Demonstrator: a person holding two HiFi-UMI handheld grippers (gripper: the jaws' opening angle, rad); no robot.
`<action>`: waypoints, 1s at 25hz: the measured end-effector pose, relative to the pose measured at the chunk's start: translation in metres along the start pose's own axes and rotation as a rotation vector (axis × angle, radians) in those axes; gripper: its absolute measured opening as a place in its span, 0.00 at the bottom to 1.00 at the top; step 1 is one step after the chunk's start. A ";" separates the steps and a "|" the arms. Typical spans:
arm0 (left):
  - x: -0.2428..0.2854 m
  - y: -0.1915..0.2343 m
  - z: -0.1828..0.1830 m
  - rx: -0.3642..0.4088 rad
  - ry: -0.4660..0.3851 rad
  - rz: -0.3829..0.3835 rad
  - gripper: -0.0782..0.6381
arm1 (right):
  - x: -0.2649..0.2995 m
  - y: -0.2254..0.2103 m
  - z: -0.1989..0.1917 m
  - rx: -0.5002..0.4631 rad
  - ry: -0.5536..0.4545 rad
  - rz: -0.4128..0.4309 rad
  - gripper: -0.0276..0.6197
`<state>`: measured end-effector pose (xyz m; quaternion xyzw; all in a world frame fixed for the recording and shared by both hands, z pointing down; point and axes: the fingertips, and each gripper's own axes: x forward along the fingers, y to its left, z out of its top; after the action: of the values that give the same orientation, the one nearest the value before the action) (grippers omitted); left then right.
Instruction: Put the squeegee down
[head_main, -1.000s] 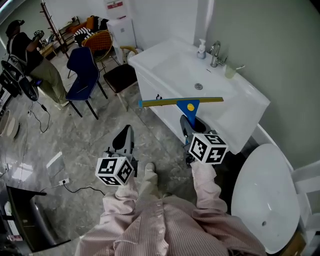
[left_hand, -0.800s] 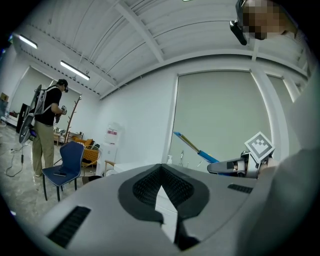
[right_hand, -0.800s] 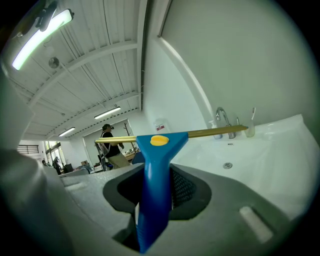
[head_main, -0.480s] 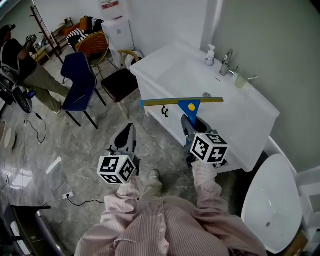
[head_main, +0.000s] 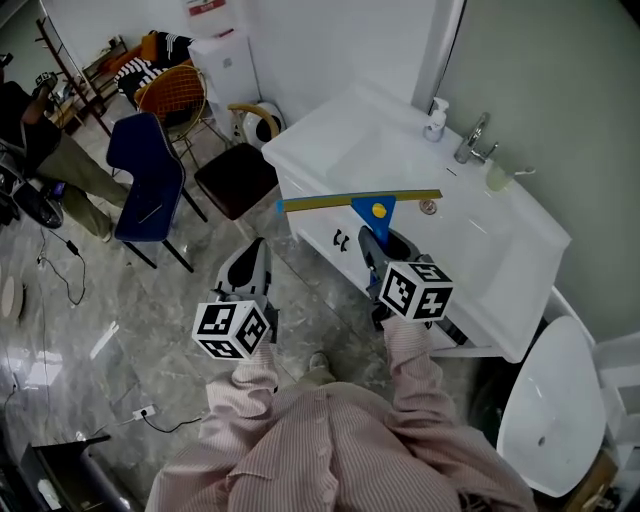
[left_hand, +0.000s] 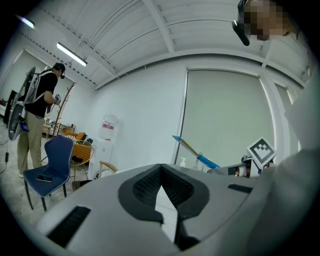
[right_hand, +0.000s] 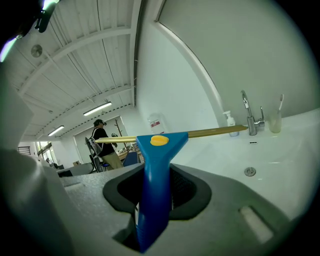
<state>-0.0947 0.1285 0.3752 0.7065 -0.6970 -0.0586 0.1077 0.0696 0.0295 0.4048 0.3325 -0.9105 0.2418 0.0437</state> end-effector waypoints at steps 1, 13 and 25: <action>0.006 0.007 0.001 -0.003 0.000 -0.003 0.11 | 0.008 0.000 0.001 0.004 0.001 -0.005 0.22; 0.055 0.051 0.007 -0.027 0.008 -0.033 0.11 | 0.070 -0.008 0.011 0.005 0.011 -0.032 0.22; 0.113 0.085 0.007 -0.043 0.022 -0.037 0.11 | 0.133 -0.034 0.023 0.058 0.024 -0.063 0.22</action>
<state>-0.1765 0.0152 0.3962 0.7173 -0.6813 -0.0678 0.1291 -0.0101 -0.0816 0.4307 0.3592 -0.8917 0.2703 0.0525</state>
